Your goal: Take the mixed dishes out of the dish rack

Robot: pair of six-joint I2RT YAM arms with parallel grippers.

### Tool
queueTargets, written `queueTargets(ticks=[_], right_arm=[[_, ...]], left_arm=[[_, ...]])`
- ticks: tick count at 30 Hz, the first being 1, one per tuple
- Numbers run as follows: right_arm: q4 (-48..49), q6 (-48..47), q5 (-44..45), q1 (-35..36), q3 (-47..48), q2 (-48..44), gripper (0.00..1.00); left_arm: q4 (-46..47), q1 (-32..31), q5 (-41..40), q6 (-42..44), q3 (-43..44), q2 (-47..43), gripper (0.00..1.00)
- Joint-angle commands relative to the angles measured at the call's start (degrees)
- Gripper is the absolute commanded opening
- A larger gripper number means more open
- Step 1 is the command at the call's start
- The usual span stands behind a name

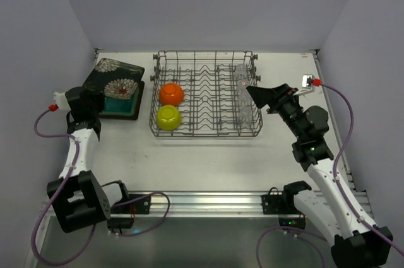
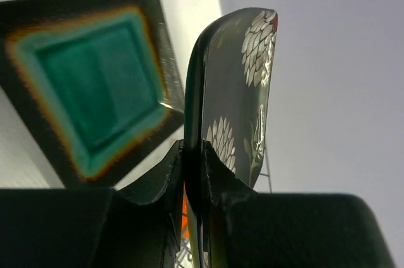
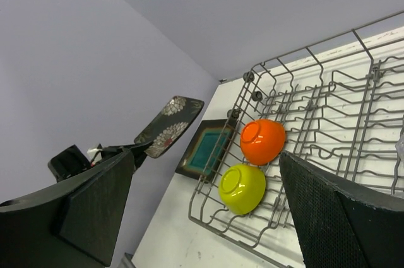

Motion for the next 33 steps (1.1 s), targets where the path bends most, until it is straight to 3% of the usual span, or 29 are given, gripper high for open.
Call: queueTargets(ticks=[1, 8, 30, 33], right_arm=[[-1.2, -3.0, 2.3, -0.3, 0.2, -2.4, 0.99], [-5.8, -6.5, 5.3, -0.4, 2.2, -4.6, 0.99], [-6.4, -8.5, 7.5, -0.9, 1.7, -6.2, 0.99], [-6.3, -8.4, 7.4, -0.8, 1.6, -6.2, 0.99]], left_arm=[[11.7, 1.3, -4.6, -2.7, 0.8, 1.6, 0.0], [14.6, 2.8, -5.5, -3.2, -2.3, 7.3, 0.0], [18.6, 3.7, -4.9, -1.6, -4.3, 16.4, 0.0], [18.3, 3.7, -5.6, -1.9, -4.2, 17.0, 0.11]])
